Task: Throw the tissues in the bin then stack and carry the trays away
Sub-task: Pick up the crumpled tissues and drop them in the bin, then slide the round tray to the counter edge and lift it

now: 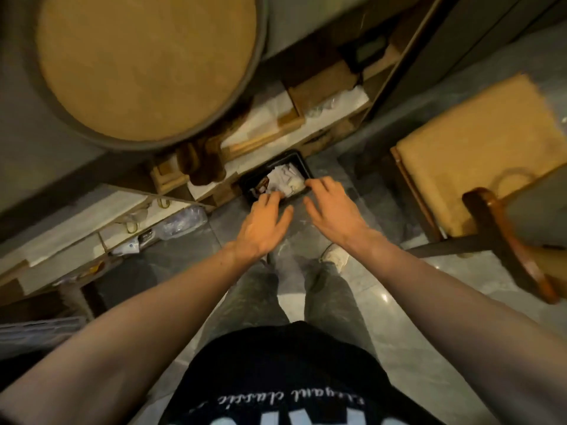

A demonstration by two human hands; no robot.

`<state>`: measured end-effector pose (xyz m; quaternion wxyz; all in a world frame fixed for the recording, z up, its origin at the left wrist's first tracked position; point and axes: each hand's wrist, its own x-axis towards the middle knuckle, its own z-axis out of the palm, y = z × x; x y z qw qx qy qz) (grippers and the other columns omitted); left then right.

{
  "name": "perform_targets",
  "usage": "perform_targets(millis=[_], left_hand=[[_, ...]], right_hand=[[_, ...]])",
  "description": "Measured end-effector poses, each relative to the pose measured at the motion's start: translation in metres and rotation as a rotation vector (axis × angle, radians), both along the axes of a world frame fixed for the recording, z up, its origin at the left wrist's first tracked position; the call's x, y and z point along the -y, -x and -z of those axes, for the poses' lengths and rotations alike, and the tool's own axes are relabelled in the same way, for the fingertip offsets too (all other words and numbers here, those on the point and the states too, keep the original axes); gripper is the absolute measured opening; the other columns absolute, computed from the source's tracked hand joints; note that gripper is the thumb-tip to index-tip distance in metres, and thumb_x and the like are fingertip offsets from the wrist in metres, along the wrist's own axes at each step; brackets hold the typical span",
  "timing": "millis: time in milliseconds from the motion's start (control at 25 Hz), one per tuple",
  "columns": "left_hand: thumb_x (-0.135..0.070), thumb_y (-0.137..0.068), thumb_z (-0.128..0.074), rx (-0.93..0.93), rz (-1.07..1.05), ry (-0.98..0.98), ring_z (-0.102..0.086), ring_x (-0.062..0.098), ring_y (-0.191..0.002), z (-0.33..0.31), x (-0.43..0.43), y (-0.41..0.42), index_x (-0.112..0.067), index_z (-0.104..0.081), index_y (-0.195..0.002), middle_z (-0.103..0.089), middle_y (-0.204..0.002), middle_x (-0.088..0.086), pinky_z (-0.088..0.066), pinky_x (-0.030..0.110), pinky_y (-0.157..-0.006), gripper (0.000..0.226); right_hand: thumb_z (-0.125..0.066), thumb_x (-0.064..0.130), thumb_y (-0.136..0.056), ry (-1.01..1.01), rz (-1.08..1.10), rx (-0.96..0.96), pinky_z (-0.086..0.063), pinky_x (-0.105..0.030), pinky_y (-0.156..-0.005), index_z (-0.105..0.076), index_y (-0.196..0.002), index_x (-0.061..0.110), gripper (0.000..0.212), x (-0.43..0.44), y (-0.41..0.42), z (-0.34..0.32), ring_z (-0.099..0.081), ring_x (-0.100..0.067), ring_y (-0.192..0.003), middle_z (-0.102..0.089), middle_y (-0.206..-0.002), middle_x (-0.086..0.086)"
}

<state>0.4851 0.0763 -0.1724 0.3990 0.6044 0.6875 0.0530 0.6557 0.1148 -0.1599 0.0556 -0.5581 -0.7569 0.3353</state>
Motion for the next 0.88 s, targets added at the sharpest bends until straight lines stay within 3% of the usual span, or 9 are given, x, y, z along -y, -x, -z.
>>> perform_targets(millis=[360,880], left_hand=[[-0.046,-0.097,-0.04,-0.058,0.065,-0.47,-0.048,0.018,-0.118,-0.142,0.002,0.031,-0.017,-0.045,-0.134,-0.05,-0.129,0.003,-0.041,0.031,-0.096,0.047],[-0.048,-0.097,-0.036,-0.287,-0.03,-0.632,-0.035,0.034,-0.133,-0.212,-0.063,0.167,-0.014,-0.038,-0.142,-0.038,-0.144,0.02,-0.03,0.047,-0.11,0.057]], right_hand=[[-0.054,0.028,-0.095,-0.319,-0.113,-0.005,-0.046,-0.043,-0.095,-0.051,-0.133,0.007,0.043,-0.011,0.021,-0.137,-0.051,-0.031,-0.115,-0.054,-0.126,-0.015],[-0.053,0.041,-0.094,-0.48,0.005,0.032,-0.045,-0.041,-0.1,-0.033,-0.146,0.017,0.061,-0.091,0.131,-0.204,-0.042,-0.027,-0.128,-0.043,-0.139,-0.013]])
